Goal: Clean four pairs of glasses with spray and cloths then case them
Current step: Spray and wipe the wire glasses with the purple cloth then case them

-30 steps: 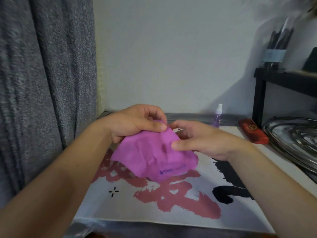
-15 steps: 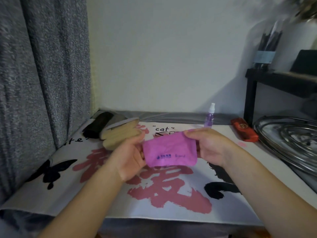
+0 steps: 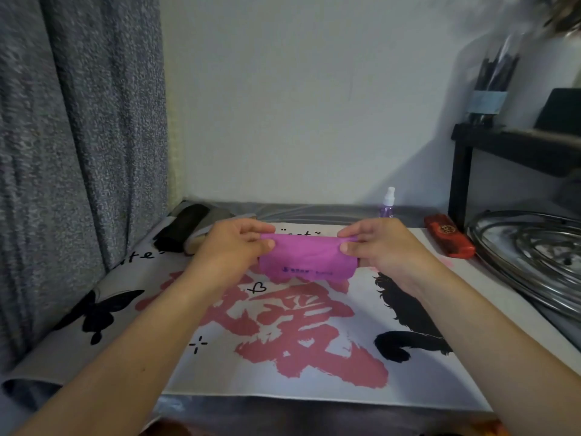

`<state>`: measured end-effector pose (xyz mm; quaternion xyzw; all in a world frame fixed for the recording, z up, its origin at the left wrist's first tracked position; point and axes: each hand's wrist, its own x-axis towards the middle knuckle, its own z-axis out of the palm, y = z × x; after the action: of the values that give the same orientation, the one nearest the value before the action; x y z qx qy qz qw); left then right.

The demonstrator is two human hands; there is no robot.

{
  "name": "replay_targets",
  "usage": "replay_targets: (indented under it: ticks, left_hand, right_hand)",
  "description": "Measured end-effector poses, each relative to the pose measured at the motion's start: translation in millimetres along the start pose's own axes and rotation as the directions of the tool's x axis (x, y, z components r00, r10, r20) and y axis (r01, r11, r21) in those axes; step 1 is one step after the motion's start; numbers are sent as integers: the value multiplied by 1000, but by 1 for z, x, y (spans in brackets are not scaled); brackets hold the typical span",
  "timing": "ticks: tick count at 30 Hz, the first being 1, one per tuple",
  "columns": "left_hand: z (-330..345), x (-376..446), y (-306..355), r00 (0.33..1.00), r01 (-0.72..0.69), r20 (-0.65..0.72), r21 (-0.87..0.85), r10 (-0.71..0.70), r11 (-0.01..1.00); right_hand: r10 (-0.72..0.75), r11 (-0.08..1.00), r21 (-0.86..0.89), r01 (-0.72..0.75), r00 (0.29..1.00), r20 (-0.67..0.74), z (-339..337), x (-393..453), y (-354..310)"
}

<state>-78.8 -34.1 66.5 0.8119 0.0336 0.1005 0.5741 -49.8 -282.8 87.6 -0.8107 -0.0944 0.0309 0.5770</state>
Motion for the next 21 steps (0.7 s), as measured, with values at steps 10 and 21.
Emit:
replay_targets:
  ticks: [10, 21]
  left_hand:
    - [-21, -11, 24, 992, 74, 106, -73, -66, 995]
    - [-18, -21, 21, 935, 163, 352, -313, -45, 935]
  right_hand:
    - [63, 978, 182, -102, 976, 208, -18, -2, -5]
    - [-13, 955, 283, -90, 940, 342, -16, -9, -3]
